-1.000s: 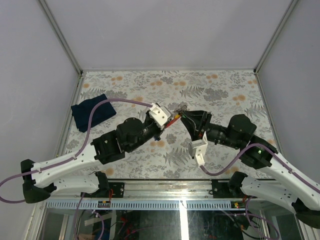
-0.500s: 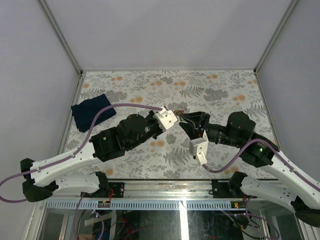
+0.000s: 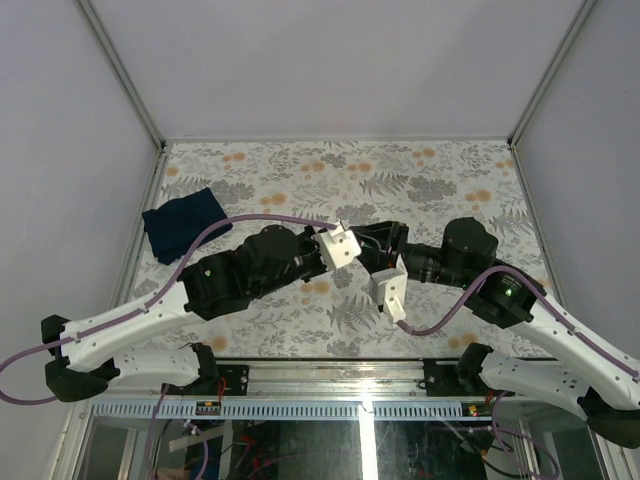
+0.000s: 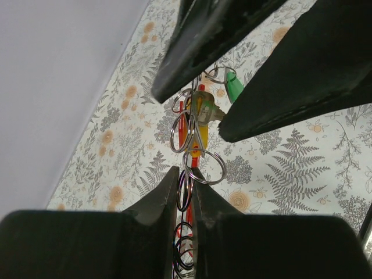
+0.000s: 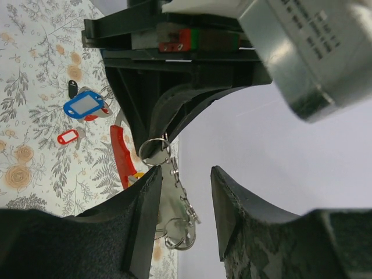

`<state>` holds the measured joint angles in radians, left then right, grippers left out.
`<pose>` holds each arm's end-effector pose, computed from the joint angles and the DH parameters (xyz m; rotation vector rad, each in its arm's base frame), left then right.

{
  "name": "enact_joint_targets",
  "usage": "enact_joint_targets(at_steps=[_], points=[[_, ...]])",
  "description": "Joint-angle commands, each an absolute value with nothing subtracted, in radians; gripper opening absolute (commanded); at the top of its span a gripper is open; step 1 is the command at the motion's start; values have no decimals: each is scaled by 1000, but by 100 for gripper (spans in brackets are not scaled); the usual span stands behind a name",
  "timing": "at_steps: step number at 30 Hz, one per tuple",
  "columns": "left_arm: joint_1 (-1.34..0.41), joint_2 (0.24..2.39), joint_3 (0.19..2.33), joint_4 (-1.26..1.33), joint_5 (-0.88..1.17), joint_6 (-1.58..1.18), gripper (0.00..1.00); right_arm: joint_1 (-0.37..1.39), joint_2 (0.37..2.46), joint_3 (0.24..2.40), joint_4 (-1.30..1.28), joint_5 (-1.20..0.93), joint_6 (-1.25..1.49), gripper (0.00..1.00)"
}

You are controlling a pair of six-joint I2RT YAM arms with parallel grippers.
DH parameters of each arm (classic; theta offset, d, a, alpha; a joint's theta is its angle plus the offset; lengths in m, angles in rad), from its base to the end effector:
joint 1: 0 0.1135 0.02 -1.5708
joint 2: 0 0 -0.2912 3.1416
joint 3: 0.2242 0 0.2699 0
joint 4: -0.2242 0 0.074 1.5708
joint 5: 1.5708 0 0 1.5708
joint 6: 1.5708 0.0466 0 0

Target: Put the keys on the keyring

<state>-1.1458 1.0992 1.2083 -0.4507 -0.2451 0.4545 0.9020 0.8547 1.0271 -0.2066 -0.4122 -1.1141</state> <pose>0.1155 -0.2277 0.4213 1.2491 1.4432 -0.2343 0.1059 0.1641 0.4334 -1.4998 0.5704 0.1661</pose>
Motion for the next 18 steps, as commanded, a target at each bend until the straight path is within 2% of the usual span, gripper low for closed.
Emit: enact_joint_targets(at_steps=[1, 18], points=[[-1151, 1103, 1256, -446, -224, 483, 0, 912, 873, 1028, -101, -434, -1076, 45], [-1153, 1095, 1257, -445, -211, 506, 0, 912, 918, 1030, -165, -419, -1020, 36]])
